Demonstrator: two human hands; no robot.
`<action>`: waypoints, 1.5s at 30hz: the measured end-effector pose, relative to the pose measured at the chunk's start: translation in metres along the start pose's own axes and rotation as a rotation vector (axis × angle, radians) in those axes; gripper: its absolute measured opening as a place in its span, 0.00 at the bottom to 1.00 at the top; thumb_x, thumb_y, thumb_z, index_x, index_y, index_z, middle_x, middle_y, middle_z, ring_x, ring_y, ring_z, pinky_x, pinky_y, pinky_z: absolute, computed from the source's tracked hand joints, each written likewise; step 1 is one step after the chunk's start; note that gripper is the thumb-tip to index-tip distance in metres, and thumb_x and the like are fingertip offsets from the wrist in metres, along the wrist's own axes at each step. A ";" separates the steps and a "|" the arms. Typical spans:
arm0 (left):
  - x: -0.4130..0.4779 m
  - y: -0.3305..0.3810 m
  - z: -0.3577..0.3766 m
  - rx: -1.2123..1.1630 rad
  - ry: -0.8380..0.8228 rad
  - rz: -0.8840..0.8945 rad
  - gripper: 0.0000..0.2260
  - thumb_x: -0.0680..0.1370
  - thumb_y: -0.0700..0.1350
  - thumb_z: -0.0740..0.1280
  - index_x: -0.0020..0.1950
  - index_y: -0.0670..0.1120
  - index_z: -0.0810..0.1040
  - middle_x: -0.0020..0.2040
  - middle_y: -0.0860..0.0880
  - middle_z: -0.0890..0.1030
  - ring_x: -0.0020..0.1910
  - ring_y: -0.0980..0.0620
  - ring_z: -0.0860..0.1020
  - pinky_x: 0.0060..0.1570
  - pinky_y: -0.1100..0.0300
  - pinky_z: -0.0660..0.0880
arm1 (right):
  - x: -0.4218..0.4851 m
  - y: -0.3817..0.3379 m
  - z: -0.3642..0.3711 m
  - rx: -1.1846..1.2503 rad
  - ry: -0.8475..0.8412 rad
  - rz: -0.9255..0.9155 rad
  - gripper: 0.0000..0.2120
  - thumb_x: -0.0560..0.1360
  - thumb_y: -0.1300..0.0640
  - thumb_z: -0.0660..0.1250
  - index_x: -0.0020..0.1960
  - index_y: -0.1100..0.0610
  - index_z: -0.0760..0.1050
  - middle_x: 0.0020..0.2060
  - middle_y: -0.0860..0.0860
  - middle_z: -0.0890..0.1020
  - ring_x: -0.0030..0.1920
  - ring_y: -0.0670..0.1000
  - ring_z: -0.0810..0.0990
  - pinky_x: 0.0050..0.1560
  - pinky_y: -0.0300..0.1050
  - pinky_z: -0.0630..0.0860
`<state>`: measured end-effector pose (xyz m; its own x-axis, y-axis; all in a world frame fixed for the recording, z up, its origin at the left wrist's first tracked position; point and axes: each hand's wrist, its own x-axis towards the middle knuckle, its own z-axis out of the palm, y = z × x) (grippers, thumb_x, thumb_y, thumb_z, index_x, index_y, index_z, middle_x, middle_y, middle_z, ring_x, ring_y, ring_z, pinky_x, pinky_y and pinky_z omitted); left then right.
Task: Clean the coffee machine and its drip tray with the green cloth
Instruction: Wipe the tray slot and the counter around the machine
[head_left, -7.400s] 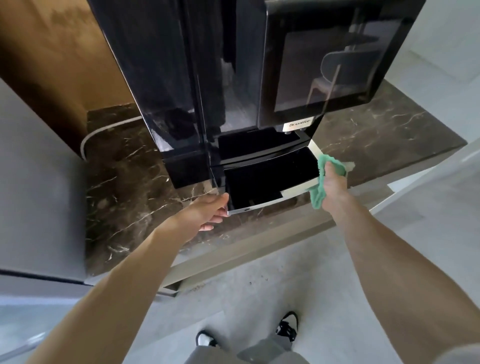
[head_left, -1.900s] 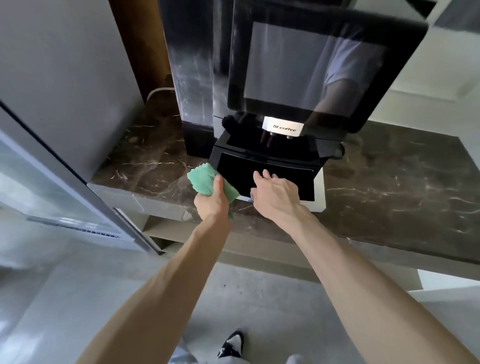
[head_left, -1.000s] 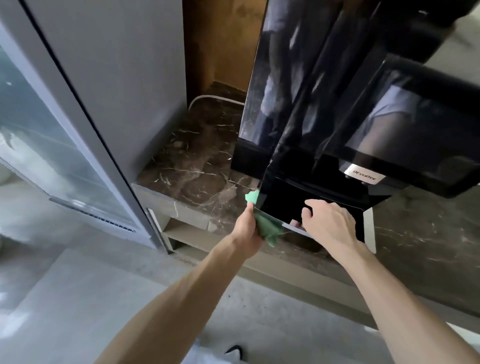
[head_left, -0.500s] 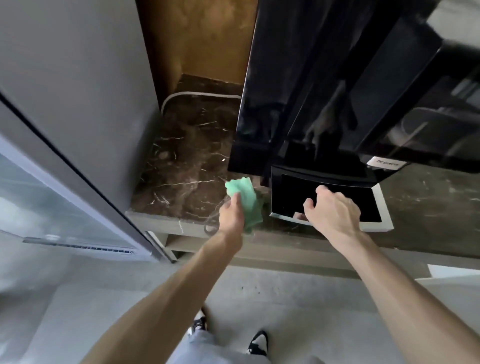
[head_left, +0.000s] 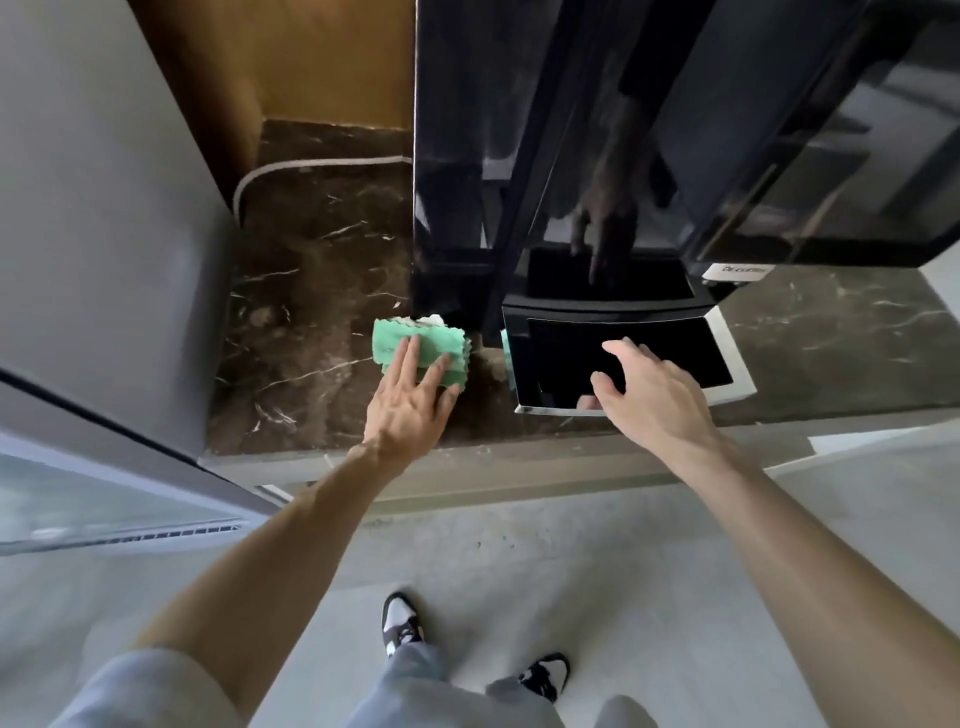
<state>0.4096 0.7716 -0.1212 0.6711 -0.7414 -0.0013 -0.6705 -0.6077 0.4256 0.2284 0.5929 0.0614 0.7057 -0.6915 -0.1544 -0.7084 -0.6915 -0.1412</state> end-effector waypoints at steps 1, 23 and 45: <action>0.002 0.003 0.002 0.027 0.014 -0.031 0.31 0.83 0.64 0.44 0.80 0.51 0.67 0.83 0.38 0.57 0.83 0.40 0.52 0.81 0.42 0.53 | 0.000 0.000 0.000 0.004 -0.003 0.004 0.20 0.84 0.52 0.59 0.75 0.54 0.69 0.63 0.51 0.79 0.65 0.55 0.76 0.58 0.50 0.71; 0.013 -0.005 -0.044 0.081 0.093 0.290 0.17 0.83 0.57 0.59 0.47 0.47 0.79 0.47 0.48 0.81 0.50 0.44 0.80 0.61 0.46 0.74 | 0.005 0.014 0.013 -0.079 0.039 -0.065 0.16 0.83 0.53 0.59 0.69 0.56 0.72 0.64 0.53 0.81 0.71 0.55 0.75 0.57 0.50 0.76; 0.016 0.047 0.024 0.243 -0.272 0.410 0.37 0.80 0.64 0.41 0.84 0.45 0.55 0.84 0.41 0.53 0.84 0.43 0.46 0.82 0.51 0.41 | 0.010 0.113 0.004 0.343 0.077 0.000 0.23 0.82 0.64 0.56 0.73 0.49 0.73 0.62 0.46 0.84 0.33 0.36 0.77 0.52 0.47 0.78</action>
<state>0.3811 0.7243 -0.1224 0.2551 -0.9585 -0.1273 -0.9352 -0.2780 0.2194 0.1553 0.5088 0.0405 0.6951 -0.7142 -0.0819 -0.6608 -0.5900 -0.4639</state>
